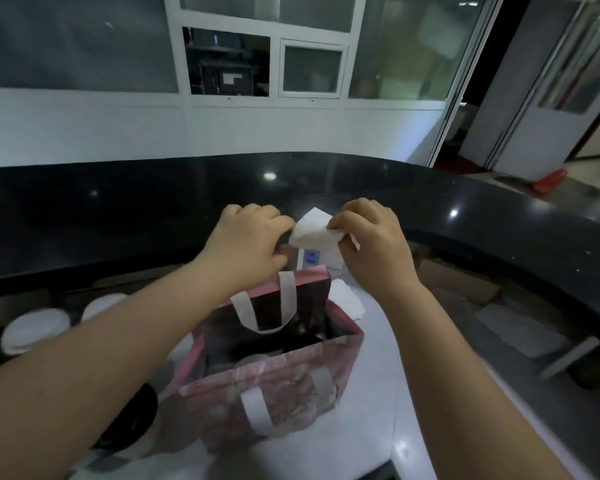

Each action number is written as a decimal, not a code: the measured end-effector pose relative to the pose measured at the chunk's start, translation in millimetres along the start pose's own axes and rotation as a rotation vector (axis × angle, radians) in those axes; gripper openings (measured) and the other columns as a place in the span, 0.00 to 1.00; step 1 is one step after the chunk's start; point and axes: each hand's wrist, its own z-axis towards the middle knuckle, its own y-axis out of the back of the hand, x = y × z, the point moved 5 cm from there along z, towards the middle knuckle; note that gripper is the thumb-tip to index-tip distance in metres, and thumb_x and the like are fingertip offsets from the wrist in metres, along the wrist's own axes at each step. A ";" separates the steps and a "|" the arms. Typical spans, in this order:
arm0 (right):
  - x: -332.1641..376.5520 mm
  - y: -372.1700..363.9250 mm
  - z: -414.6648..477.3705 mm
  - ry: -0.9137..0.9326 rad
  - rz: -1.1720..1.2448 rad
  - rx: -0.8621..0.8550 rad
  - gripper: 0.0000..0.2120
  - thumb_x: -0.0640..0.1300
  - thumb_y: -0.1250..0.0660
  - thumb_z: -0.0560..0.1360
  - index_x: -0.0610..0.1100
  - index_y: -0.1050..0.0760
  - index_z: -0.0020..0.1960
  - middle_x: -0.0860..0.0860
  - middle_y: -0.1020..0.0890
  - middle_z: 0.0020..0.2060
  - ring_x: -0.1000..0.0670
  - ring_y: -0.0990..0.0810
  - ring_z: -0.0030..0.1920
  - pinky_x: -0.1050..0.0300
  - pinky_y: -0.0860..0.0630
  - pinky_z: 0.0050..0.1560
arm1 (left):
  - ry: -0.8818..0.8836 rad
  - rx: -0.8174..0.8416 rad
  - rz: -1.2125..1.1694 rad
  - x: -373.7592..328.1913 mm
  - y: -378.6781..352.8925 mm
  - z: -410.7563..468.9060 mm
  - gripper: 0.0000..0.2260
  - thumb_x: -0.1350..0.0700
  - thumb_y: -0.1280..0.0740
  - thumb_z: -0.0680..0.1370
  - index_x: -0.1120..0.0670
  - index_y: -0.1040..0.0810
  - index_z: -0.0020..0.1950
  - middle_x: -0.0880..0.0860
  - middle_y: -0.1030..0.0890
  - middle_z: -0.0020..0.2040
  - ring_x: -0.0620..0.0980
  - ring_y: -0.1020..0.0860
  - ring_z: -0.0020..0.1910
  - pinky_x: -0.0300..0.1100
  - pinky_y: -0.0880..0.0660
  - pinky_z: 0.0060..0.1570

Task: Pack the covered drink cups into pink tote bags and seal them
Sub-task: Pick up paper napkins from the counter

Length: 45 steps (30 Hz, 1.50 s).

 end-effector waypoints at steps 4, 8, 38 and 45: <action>49.8 3.1 -10.0 0.097 0.092 -0.009 0.11 0.28 0.27 0.64 0.39 0.20 0.44 0.43 0.21 0.45 0.42 0.24 0.44 0.47 0.26 0.43 | 0.101 0.006 -0.080 16.7 3.0 -51.5 0.15 0.49 0.34 0.76 0.48 0.24 0.62 0.47 0.22 0.54 0.49 0.25 0.54 0.46 0.32 0.52; 76.3 0.0 -22.8 0.033 0.177 0.057 0.11 0.25 0.29 0.64 0.38 0.19 0.43 0.42 0.21 0.44 0.40 0.23 0.45 0.50 0.26 0.42 | 0.154 0.028 -0.114 27.4 -2.4 -86.6 0.14 0.48 0.33 0.76 0.48 0.22 0.60 0.47 0.22 0.55 0.50 0.25 0.55 0.44 0.35 0.49; 67.7 -112.4 -37.8 0.162 0.106 0.630 0.14 0.40 0.32 0.74 0.51 0.22 0.58 0.51 0.24 0.55 0.47 0.29 0.57 0.54 0.36 0.56 | 0.341 0.506 -0.148 32.4 -73.6 -131.7 0.61 0.25 0.34 0.60 0.53 0.61 0.80 0.53 0.60 0.81 0.50 0.62 0.78 0.52 0.67 0.74; 42.8 -86.6 -39.5 0.045 0.322 0.708 0.16 0.42 0.25 0.69 0.53 0.21 0.56 0.54 0.22 0.55 0.50 0.30 0.58 0.51 0.31 0.60 | 0.389 0.357 -0.385 33.4 -66.9 -134.9 0.59 0.22 0.39 0.58 0.49 0.55 0.81 0.48 0.57 0.81 0.42 0.61 0.77 0.50 0.69 0.74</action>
